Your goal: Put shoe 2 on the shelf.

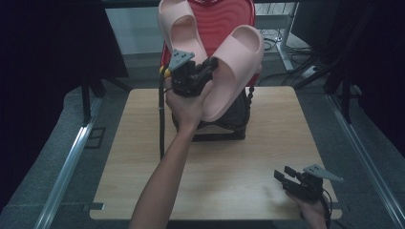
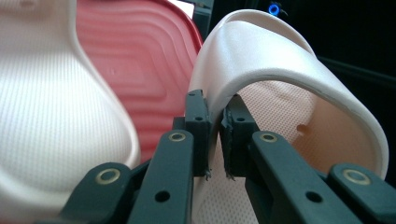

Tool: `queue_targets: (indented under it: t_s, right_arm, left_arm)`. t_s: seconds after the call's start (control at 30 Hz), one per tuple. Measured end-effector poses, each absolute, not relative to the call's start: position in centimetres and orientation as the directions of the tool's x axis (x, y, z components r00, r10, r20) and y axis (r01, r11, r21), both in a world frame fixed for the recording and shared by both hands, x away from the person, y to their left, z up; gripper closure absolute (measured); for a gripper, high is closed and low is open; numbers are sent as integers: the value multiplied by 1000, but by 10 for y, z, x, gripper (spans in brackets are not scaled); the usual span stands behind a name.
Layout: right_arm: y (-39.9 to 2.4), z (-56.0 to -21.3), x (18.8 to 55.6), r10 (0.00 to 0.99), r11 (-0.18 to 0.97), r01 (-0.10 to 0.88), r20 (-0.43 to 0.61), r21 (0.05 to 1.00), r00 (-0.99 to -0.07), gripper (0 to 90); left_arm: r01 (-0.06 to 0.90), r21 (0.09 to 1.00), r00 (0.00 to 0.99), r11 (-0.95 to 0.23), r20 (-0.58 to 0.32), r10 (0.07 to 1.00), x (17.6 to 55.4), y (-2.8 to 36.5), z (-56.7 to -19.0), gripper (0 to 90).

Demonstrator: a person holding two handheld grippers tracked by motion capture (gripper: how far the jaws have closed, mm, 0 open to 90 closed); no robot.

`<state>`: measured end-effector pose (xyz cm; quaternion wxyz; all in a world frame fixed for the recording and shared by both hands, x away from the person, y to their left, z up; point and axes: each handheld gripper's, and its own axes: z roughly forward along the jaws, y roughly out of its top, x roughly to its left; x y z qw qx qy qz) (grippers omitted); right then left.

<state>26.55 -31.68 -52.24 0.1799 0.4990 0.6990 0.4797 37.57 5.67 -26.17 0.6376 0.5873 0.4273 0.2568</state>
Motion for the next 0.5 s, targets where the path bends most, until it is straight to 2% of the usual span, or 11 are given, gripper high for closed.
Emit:
queue_targets:
  t_s: [0.5]
  right_arm:
    - [-324,-519,264,867,11,523,252,852,-430,462]
  left_arm:
    - [186,958,419,216,-276,865,444,29,-226,820]
